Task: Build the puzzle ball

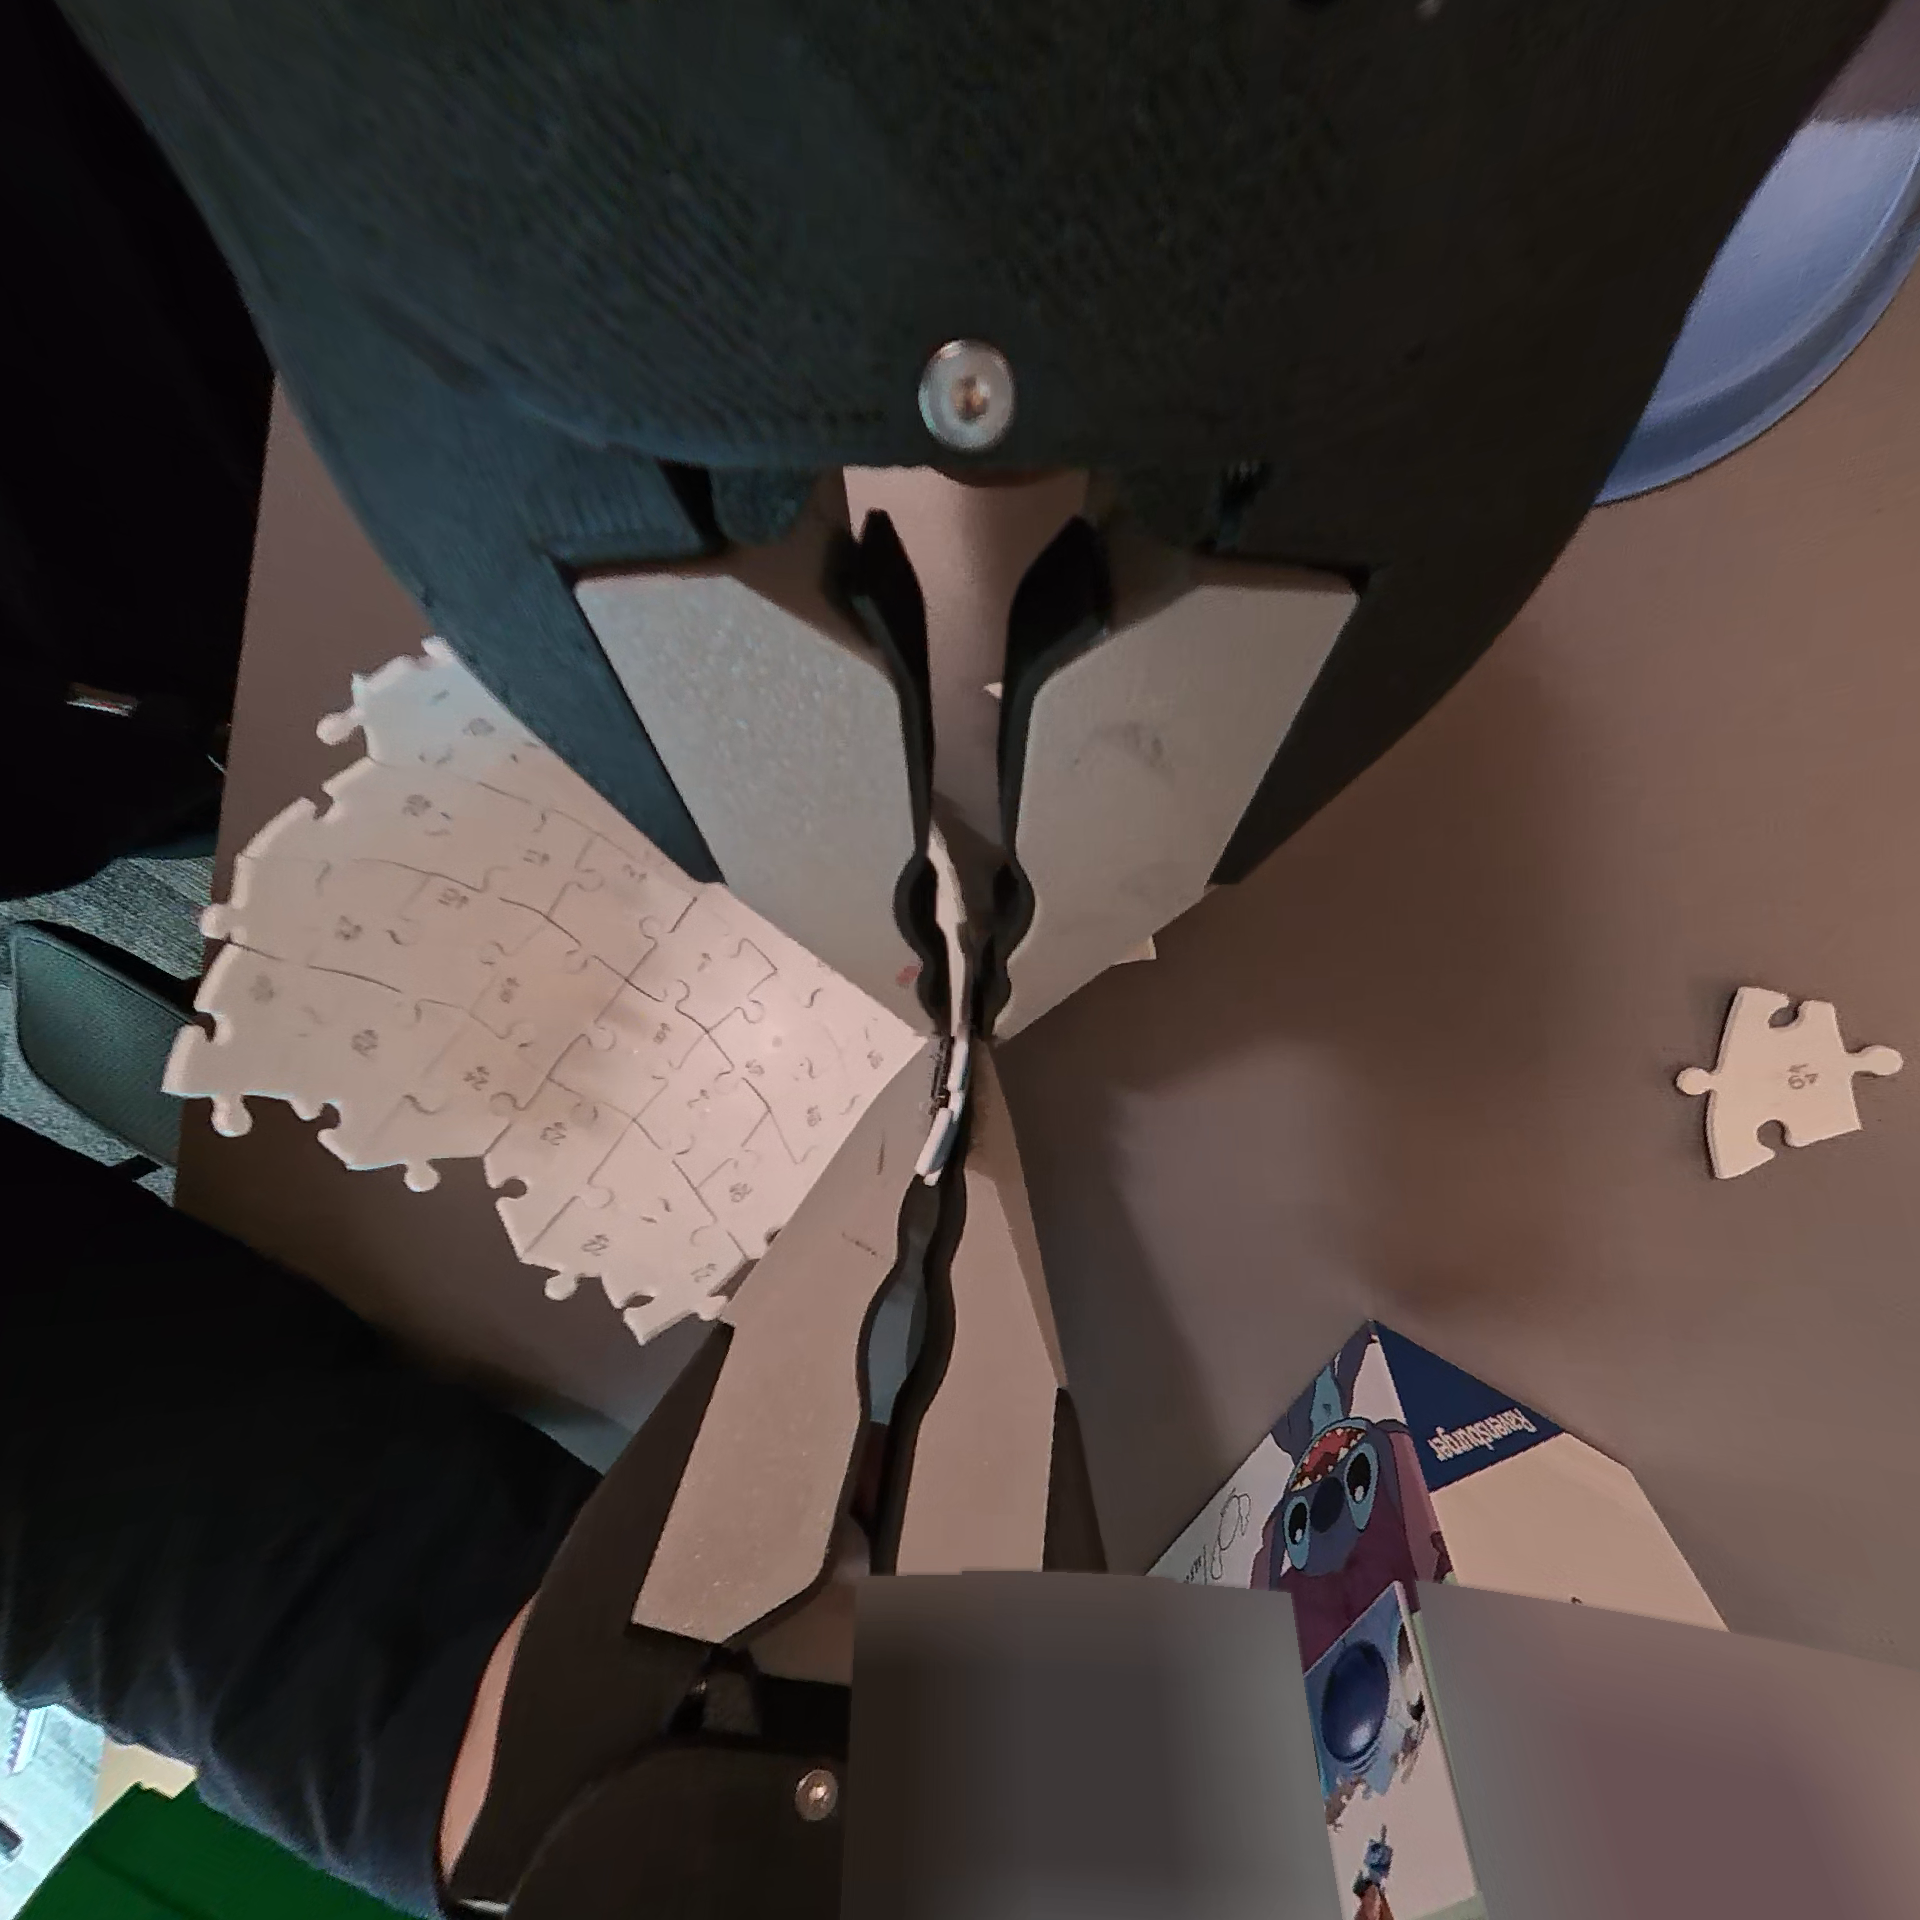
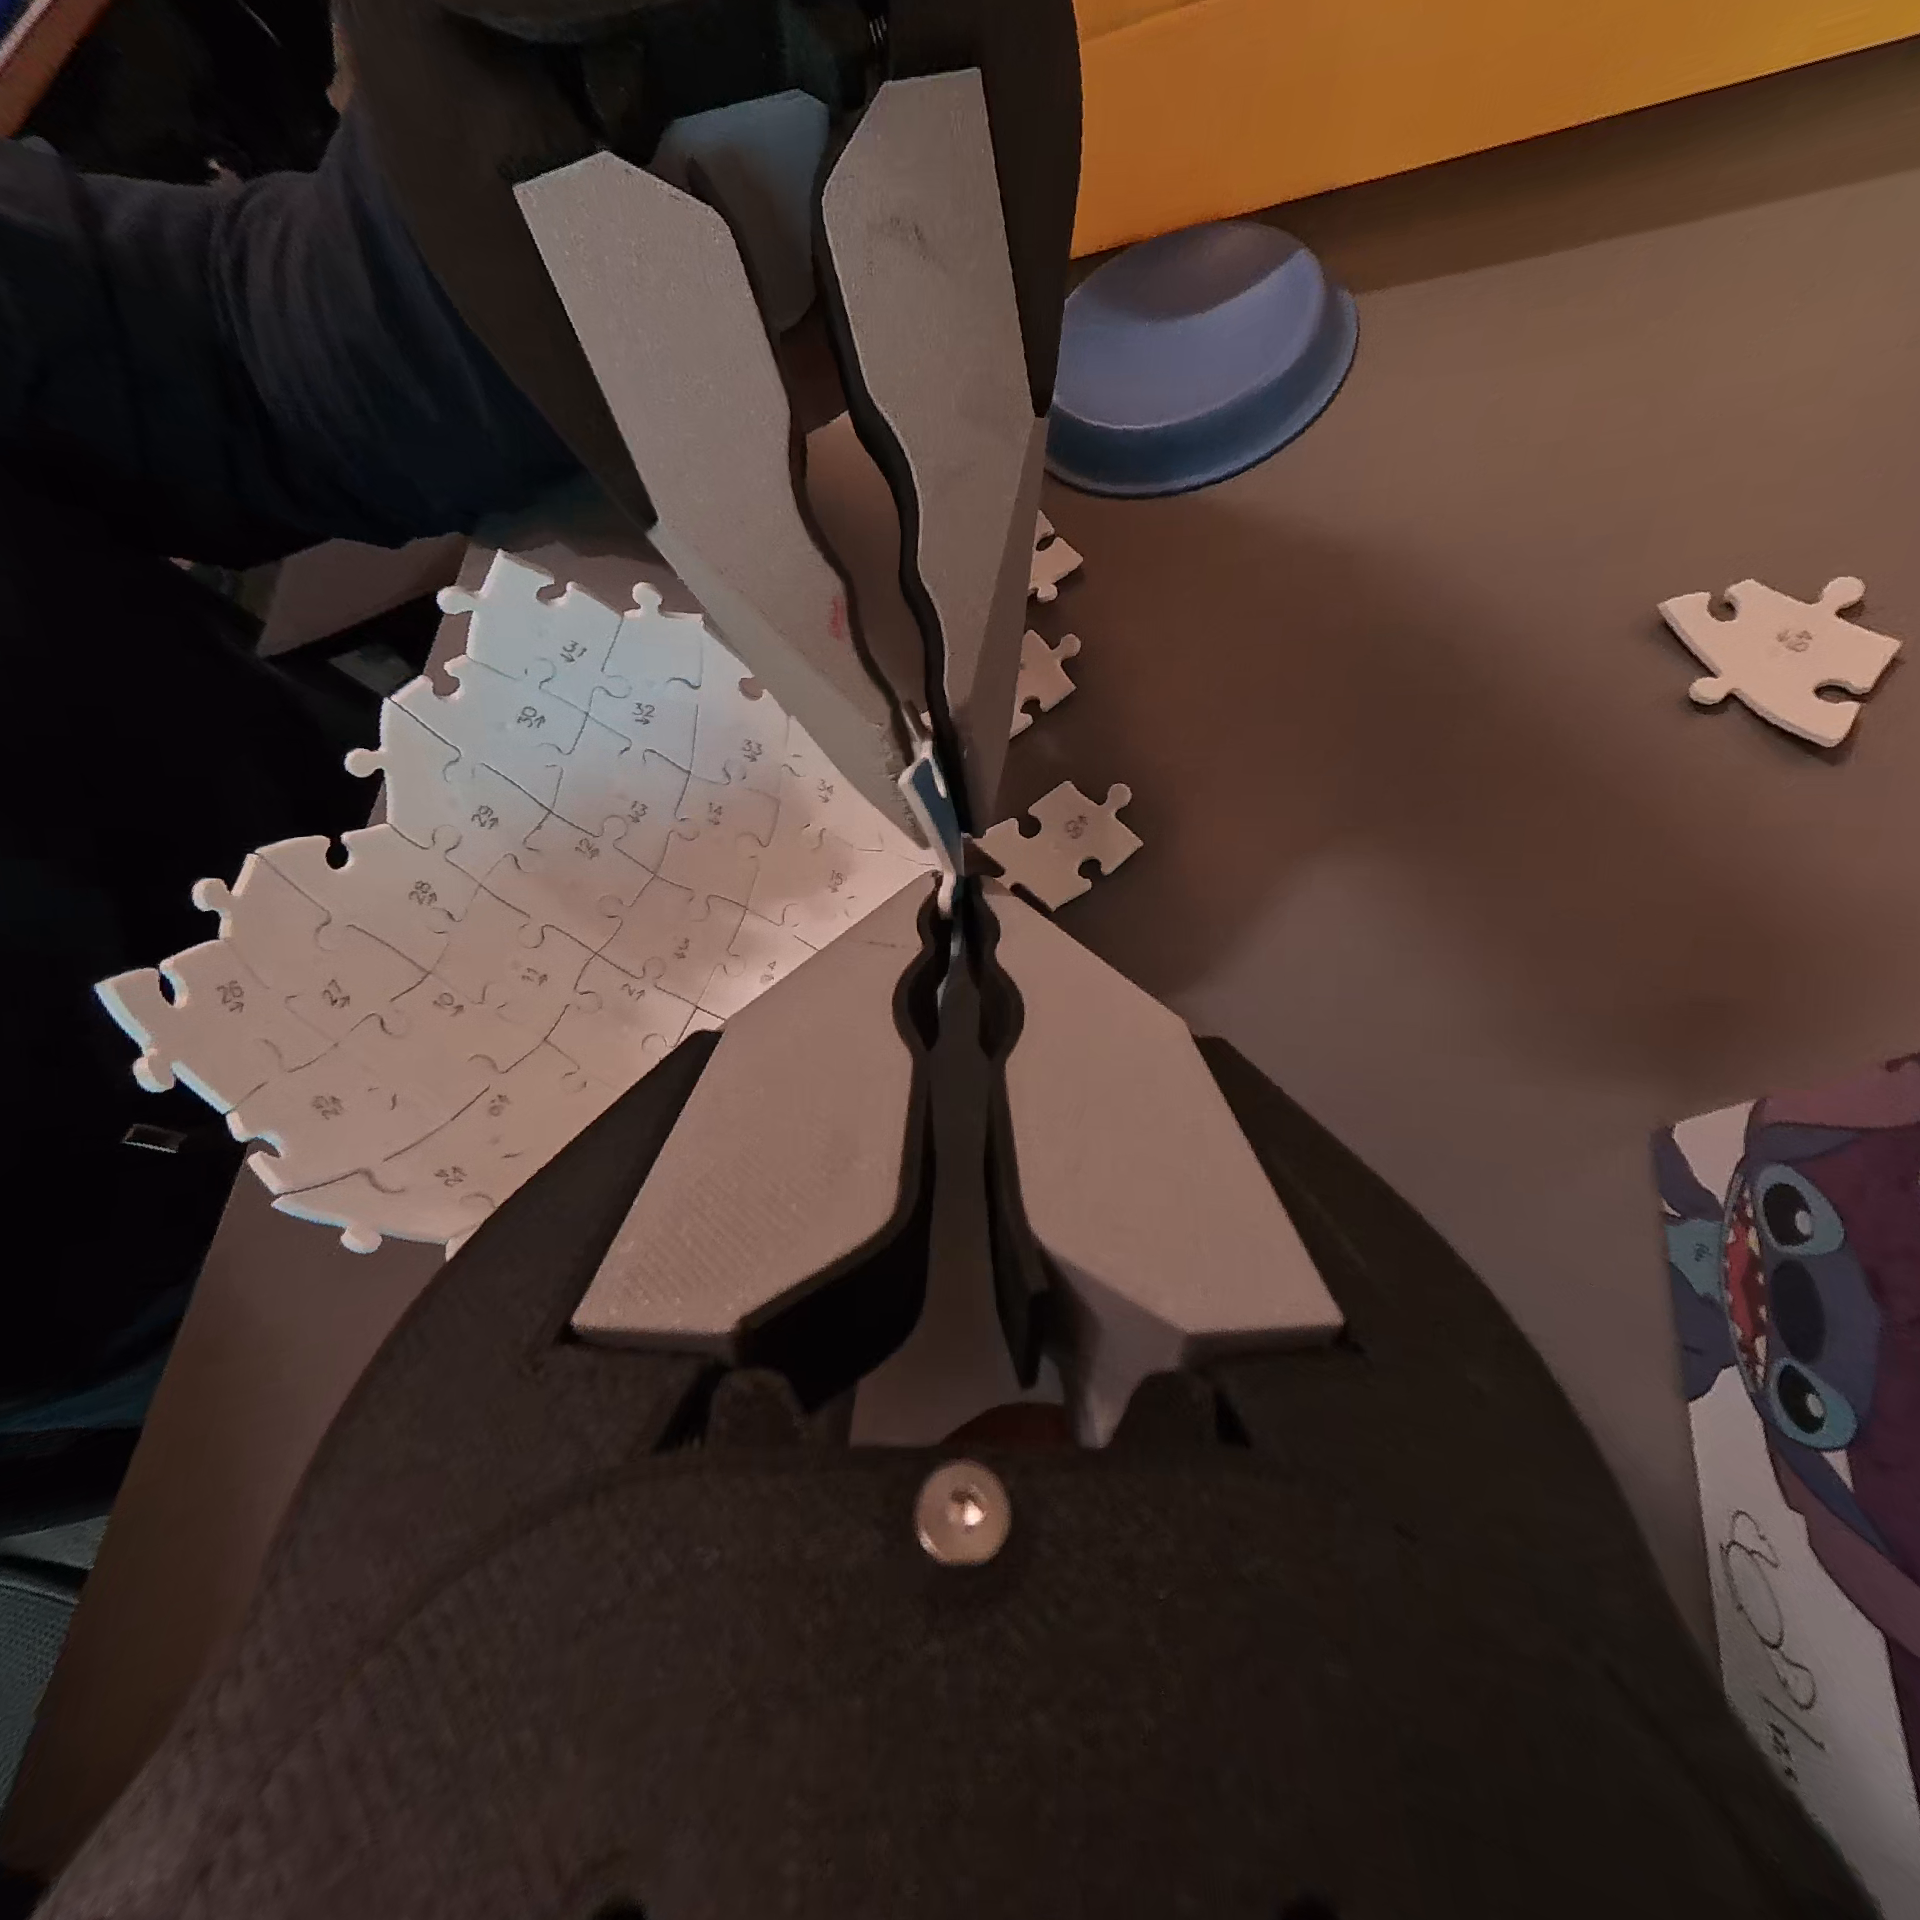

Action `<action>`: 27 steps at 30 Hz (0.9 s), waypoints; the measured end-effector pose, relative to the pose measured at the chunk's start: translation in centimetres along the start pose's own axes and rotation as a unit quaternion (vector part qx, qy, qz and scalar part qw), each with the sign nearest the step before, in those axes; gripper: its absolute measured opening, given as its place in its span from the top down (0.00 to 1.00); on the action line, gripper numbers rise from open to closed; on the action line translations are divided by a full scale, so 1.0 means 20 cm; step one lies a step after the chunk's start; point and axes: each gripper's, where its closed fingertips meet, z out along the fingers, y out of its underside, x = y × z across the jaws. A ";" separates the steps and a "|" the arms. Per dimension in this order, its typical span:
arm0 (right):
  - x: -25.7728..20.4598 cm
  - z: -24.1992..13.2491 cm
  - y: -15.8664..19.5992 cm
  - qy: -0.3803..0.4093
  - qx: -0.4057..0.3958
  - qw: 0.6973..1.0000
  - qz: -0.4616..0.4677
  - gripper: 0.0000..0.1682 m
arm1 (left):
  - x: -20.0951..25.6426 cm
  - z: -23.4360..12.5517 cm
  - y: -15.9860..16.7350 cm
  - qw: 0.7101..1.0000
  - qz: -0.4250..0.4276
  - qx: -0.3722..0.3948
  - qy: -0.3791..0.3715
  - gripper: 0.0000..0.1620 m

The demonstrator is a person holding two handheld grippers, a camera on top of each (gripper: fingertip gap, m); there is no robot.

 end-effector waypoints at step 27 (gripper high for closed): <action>0.04 -0.03 -0.04 0.022 0.022 0.999 0.005 1.00 | -0.04 -0.01 -0.01 0.999 -0.022 0.014 -0.031 1.00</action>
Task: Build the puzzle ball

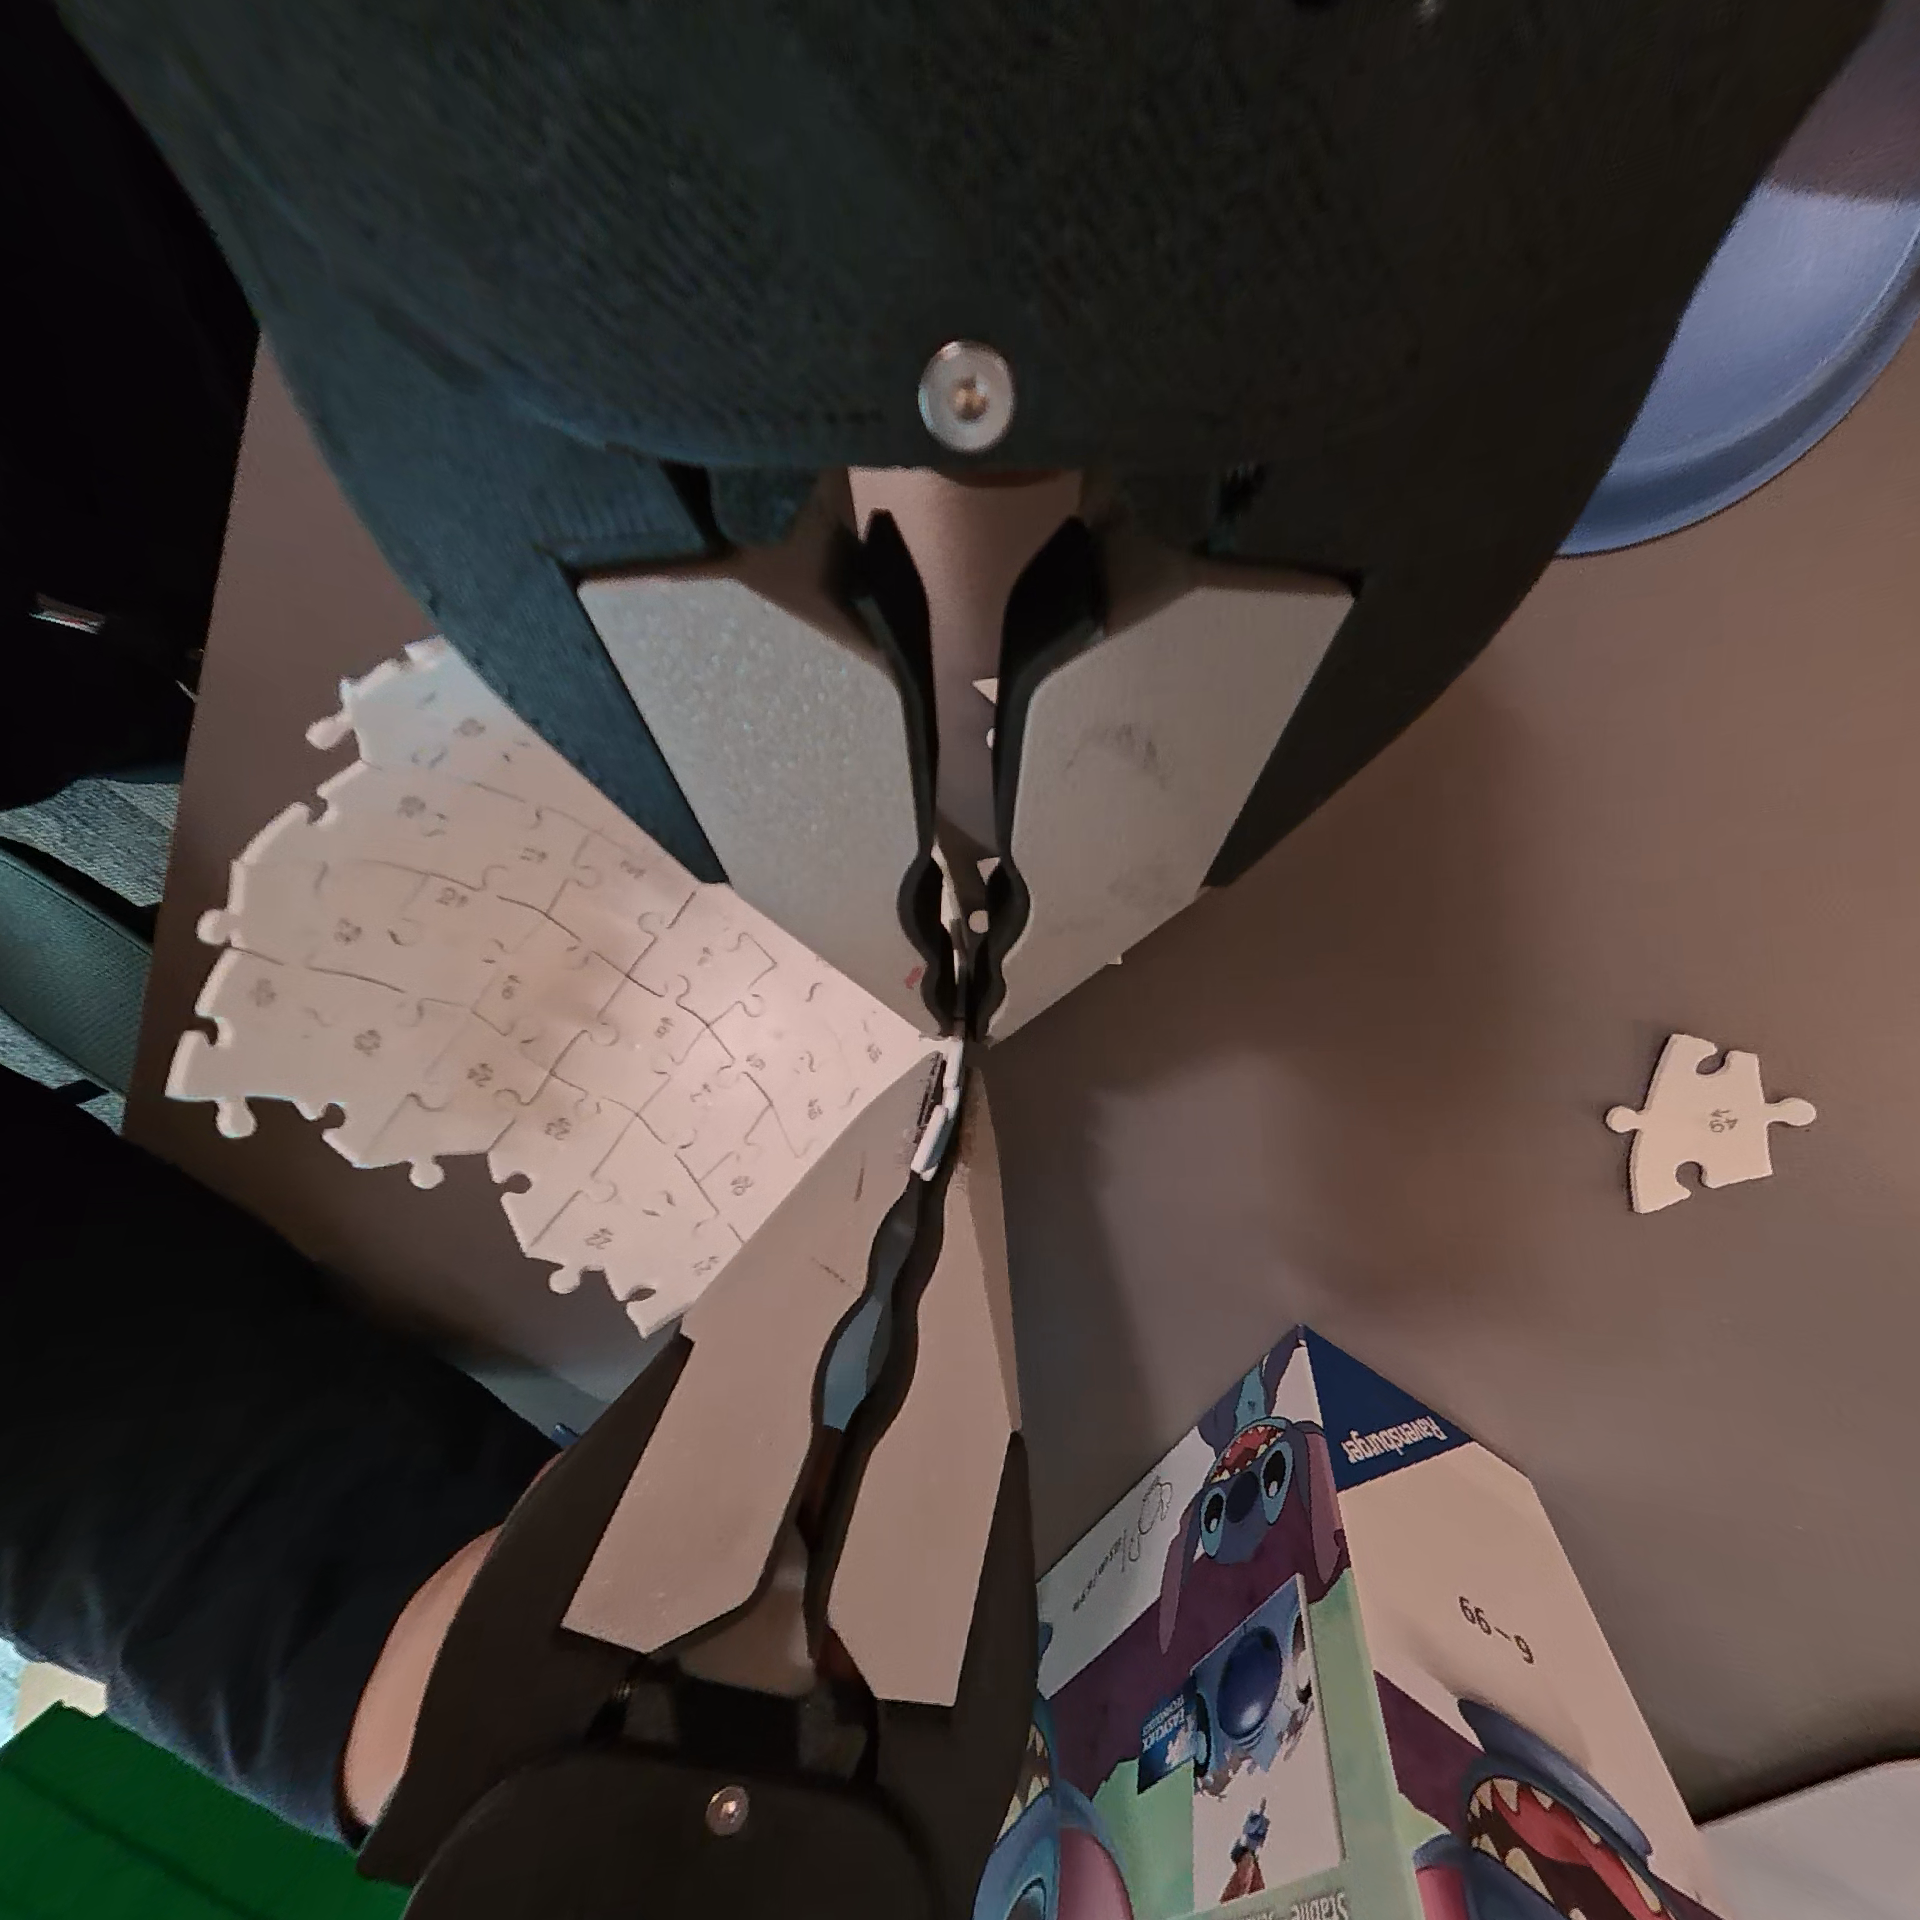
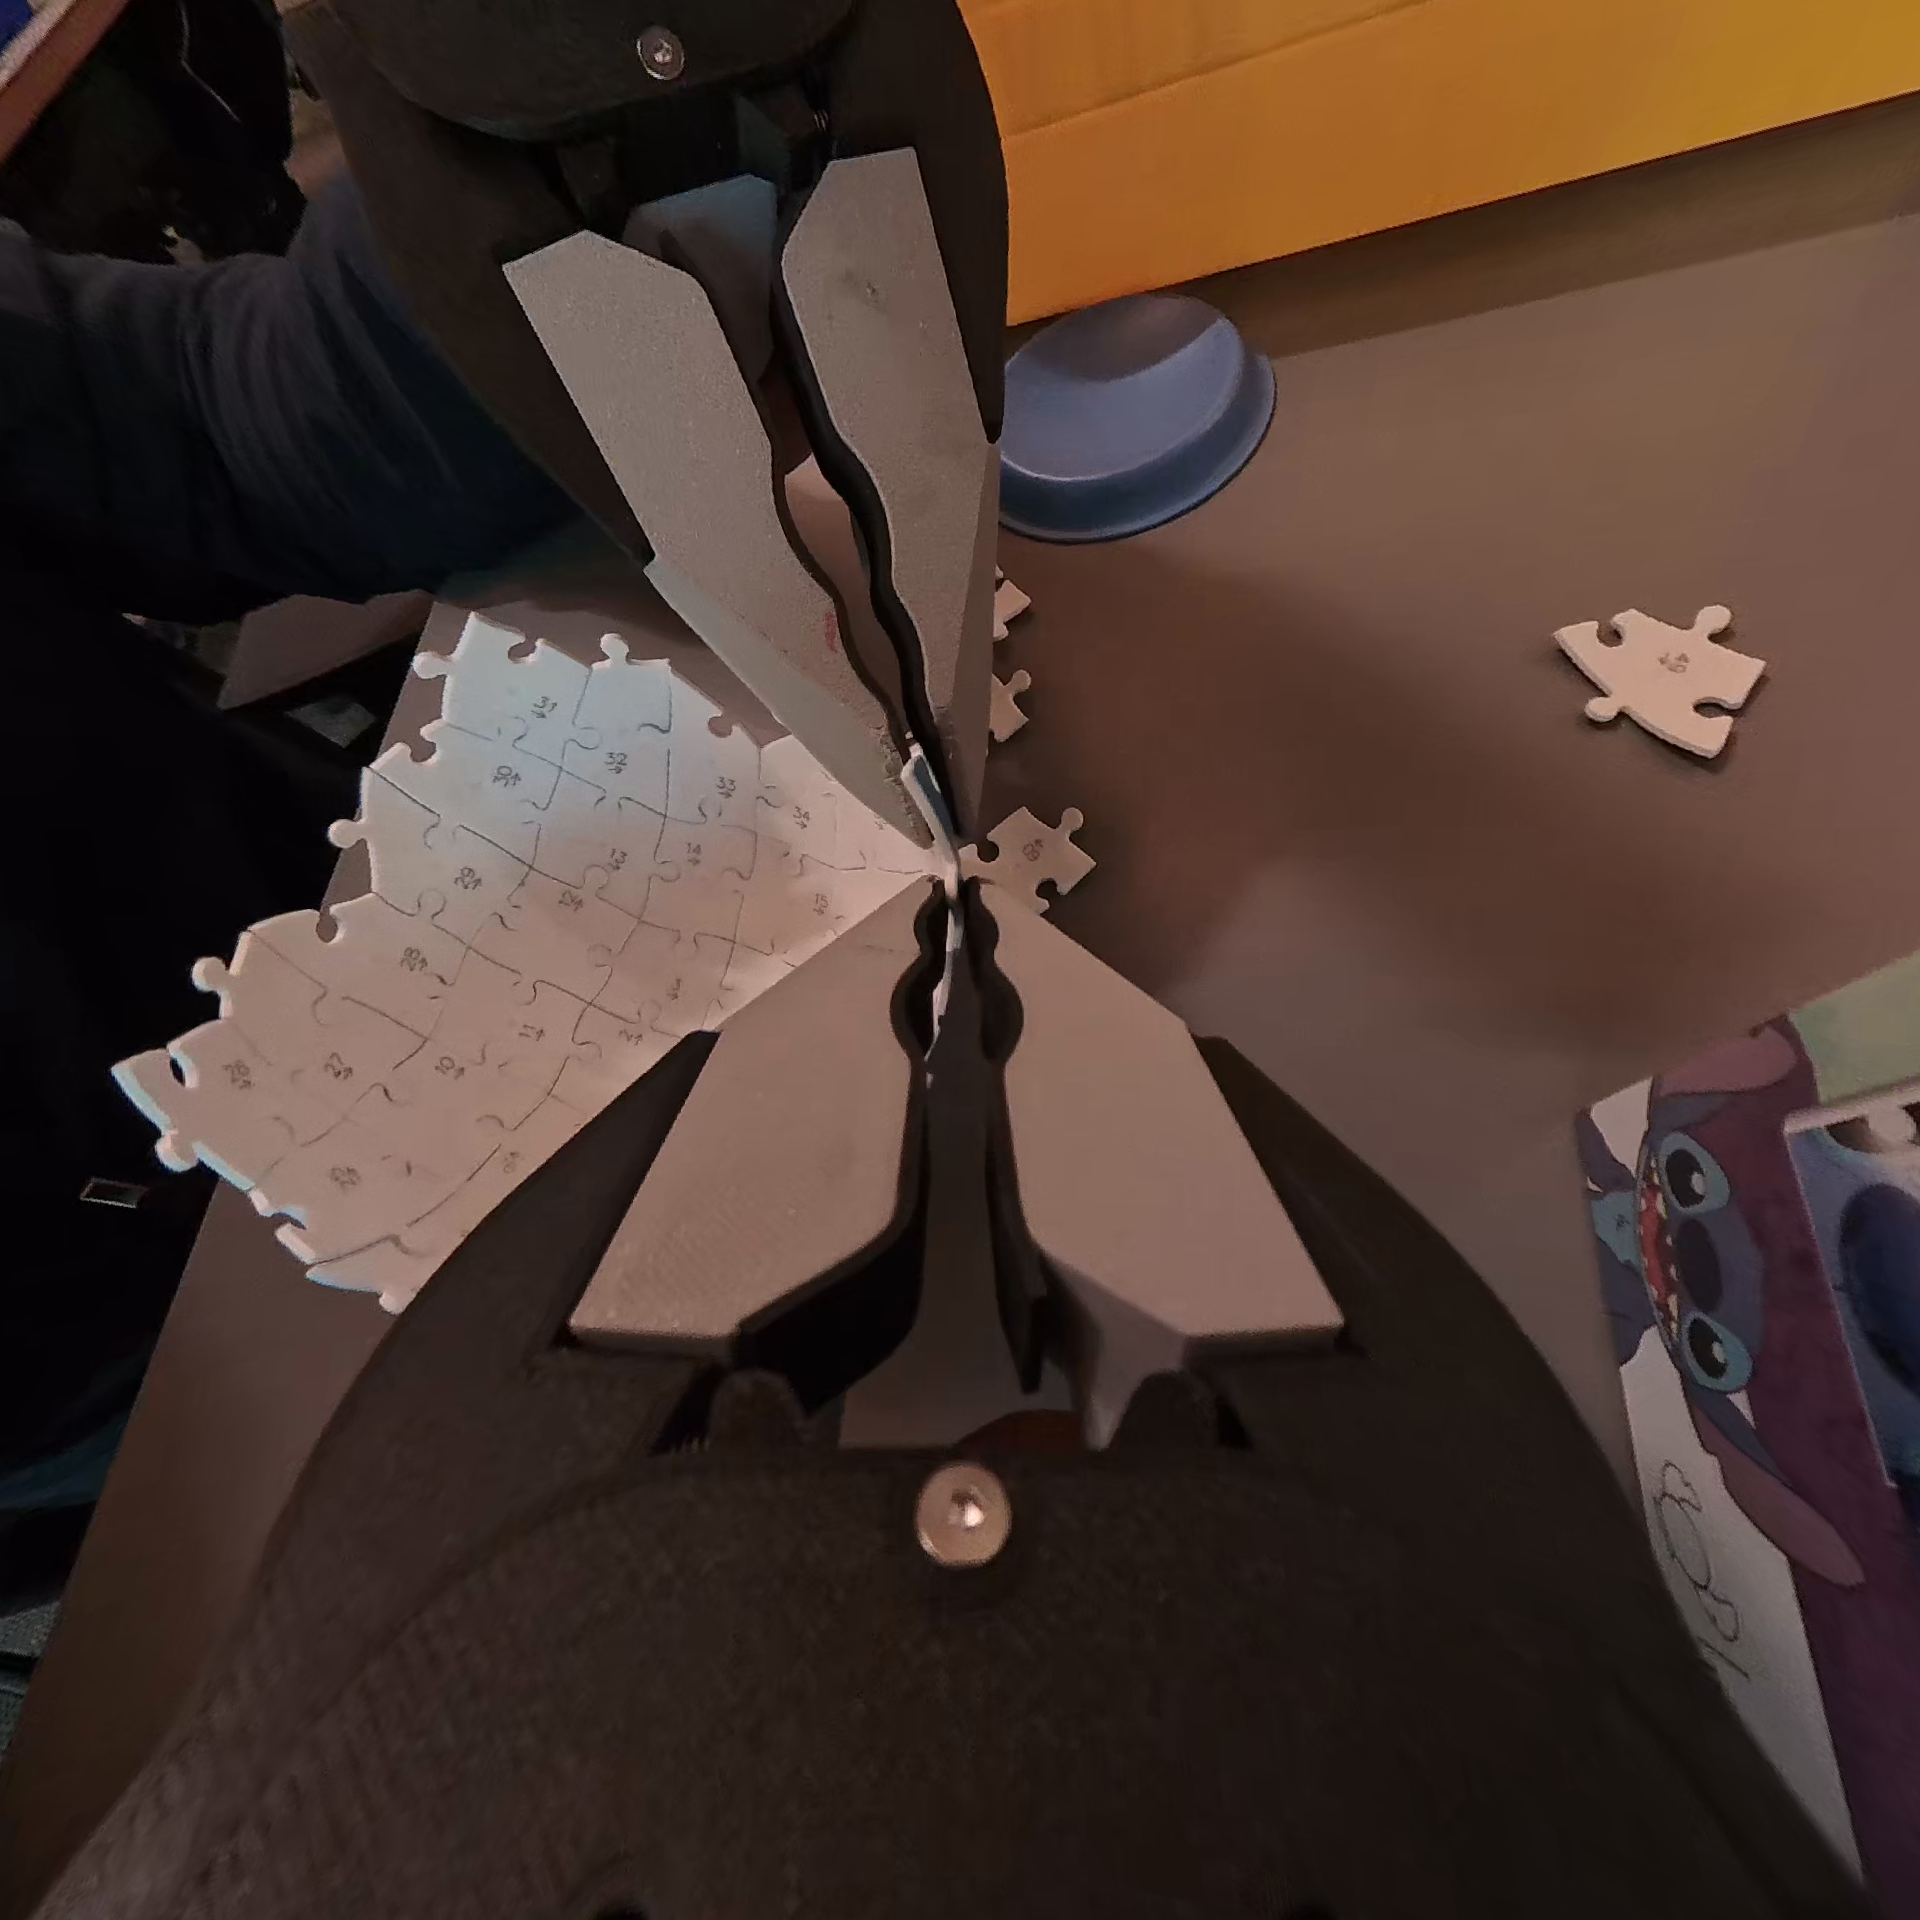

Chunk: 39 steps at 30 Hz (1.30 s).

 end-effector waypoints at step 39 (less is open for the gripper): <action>0.01 0.03 0.01 -0.009 0.007 0.999 0.031 0.96 | -0.01 -0.01 0.01 1.000 -0.002 0.000 -0.008 1.00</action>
